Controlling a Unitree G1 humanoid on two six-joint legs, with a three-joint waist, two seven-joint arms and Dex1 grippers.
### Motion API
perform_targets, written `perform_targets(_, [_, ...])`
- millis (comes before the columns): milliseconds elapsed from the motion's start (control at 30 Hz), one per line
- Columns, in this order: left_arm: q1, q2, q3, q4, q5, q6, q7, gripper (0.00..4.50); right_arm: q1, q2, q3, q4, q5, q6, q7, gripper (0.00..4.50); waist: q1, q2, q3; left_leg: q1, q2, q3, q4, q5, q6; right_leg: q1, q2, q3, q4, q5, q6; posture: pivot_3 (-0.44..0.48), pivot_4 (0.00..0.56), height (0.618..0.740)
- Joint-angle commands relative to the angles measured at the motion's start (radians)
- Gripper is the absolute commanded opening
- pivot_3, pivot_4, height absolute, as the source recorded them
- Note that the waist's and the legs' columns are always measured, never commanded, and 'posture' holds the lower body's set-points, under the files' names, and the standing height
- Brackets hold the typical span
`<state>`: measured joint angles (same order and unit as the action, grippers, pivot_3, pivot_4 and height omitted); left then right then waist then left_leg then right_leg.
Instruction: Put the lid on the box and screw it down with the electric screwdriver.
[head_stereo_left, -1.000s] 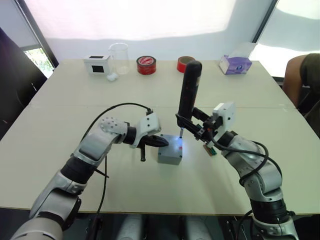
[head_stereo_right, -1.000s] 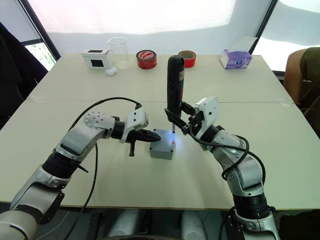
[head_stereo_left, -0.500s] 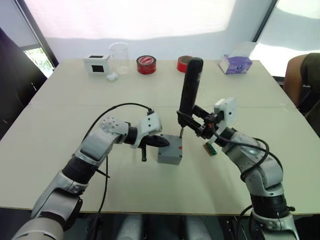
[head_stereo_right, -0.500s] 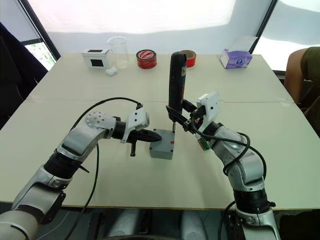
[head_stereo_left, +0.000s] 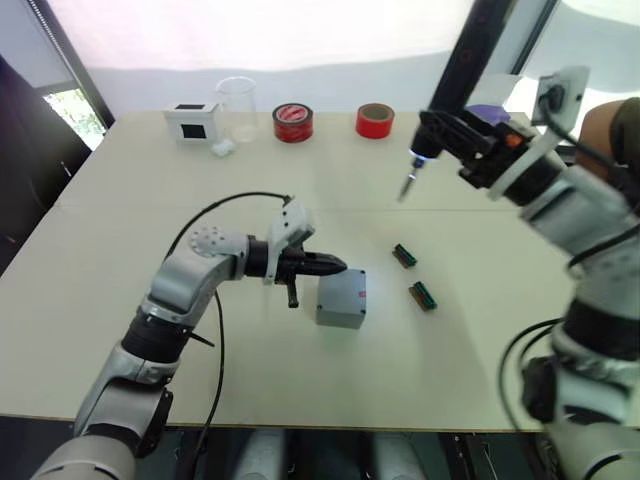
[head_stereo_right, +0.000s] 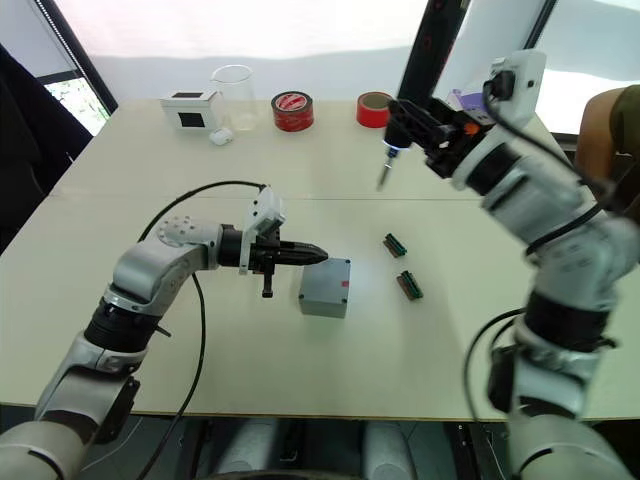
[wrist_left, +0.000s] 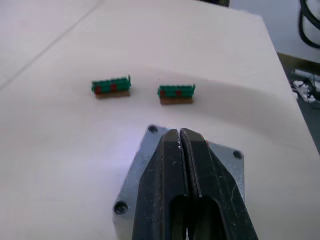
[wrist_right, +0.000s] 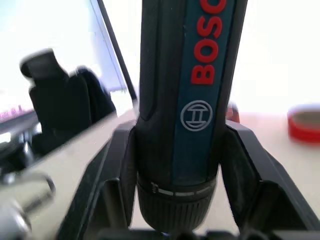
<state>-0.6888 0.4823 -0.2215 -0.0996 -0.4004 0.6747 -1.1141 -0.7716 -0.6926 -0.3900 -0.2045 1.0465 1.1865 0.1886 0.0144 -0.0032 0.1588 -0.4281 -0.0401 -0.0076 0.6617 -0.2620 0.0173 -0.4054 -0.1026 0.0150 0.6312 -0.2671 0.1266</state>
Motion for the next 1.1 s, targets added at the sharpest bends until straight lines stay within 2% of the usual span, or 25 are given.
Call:
perform_targets(33, [-0.029,0.042,-0.021,-0.097,-0.031,-0.003,-0.07,0.0,0.005,-0.139,0.011,0.071,-0.019,0.202,-0.008,1.77,-0.004,0.0,0.0,0.0,0.0,0.0,0.0,0.0,0.001,0.0,0.0,0.0,0.0,0.0,0.0,0.0,0.15,0.74])
perform_targets(167, [-0.032,0.095,-0.045,-0.212,-0.073,0.008,-0.144,0.0,0.072,-0.249,-0.018,0.197,0.021,0.417,0.011,1.77,-0.007,0.002,0.001,-0.001,0.0,0.002,0.0,-0.001,0.002,-0.001,0.0,0.002,-0.002,0.0,0.0,0.0,0.15,0.74])
perform_targets(367, [-0.003,0.133,-0.094,-0.241,-0.042,-0.02,-0.161,0.0,0.24,-0.385,0.071,0.282,0.172,0.428,0.005,1.77,-0.01,0.005,0.003,-0.002,0.0,0.003,0.0,-0.001,0.003,-0.001,0.0,0.001,-0.002,0.0,0.0,0.0,0.15,0.74])
perform_targets(567, [0.016,0.169,-0.166,-0.21,0.075,-0.13,-0.153,0.0,0.236,-0.396,0.127,0.354,0.212,0.428,-0.047,1.77,-0.025,0.005,0.003,-0.001,0.0,0.004,0.001,-0.002,0.003,-0.001,0.004,0.002,-0.001,0.0,0.001,0.0,0.15,0.74])
perform_targets(767, [0.034,0.157,-0.157,-0.245,0.065,-0.122,-0.128,0.0,0.217,-0.403,0.188,0.421,0.195,0.428,-0.062,1.77,-0.023,0.004,0.003,-0.001,0.001,0.004,0.001,-0.002,0.003,-0.001,0.004,0.002,-0.001,0.0,0.001,0.0,0.15,0.74])
perform_targets(1100, [0.037,0.159,-0.144,-0.246,0.058,-0.112,-0.105,0.0,0.166,-0.331,0.209,0.458,0.106,0.428,-0.08,1.77,-0.025,0.004,0.003,-0.001,0.001,0.003,0.002,-0.002,0.003,-0.001,0.005,0.002,-0.001,0.0,0.001,0.0,0.15,0.74])
